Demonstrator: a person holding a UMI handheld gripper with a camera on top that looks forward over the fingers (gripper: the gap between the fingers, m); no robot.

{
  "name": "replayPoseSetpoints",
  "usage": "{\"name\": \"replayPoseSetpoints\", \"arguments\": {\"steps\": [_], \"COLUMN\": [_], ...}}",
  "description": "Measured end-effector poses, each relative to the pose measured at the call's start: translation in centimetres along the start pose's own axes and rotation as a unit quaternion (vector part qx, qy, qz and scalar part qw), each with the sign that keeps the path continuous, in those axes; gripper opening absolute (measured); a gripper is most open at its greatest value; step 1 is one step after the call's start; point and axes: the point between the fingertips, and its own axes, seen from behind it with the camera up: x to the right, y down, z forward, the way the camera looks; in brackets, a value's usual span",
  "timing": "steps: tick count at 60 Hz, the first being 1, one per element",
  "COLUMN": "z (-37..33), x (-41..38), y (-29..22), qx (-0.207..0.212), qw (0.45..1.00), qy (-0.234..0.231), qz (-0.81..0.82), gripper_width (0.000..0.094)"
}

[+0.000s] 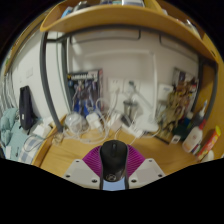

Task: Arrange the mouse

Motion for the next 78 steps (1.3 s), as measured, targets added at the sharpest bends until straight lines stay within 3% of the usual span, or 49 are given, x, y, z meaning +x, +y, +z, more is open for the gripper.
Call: {"name": "replayPoseSetpoints", "arguments": {"steps": [11, 23, 24, 25, 28, 34, 35, 36, 41, 45, 46, 47, 69, 78], "z": [3.5, 4.1, 4.1, 4.2, 4.1, 4.1, 4.0, 4.0, 3.7, 3.1, 2.9, 2.7, -8.4, -14.4], "x": [-3.3, -3.8, -3.8, -3.8, -3.7, -3.7, -3.7, -3.7, -3.8, -3.3, -3.1, -2.9, -2.6, -3.0], "y": [10.4, 17.0, 17.5, 17.5, 17.5, 17.6, 17.6, 17.6, 17.5, 16.6, 16.2, 15.8, -4.2, -9.9], "qx": [-0.089, -0.142, -0.146, -0.141, -0.137, -0.135, -0.135, -0.135, -0.141, -0.137, -0.135, -0.132, 0.007, 0.050], "qw": [0.996, 0.990, 0.989, 0.990, 0.990, 0.991, 0.991, 0.991, 0.990, 0.990, 0.990, 0.991, 0.998, 0.997], "qy": [-0.013, -0.014, -0.014, -0.015, -0.016, -0.015, -0.015, -0.015, -0.014, -0.002, 0.003, 0.007, 0.028, 0.044], "qz": [0.017, 0.015, 0.014, 0.013, 0.003, 0.004, 0.004, 0.003, 0.017, 0.032, 0.032, 0.032, 0.047, 0.050], "gripper_width": [0.0281, 0.0282, 0.0387, 0.0307, 0.0306, 0.0379, 0.0432, 0.0411, 0.0482, 0.0677, 0.0664, 0.0740, 0.0777, 0.0780]}}
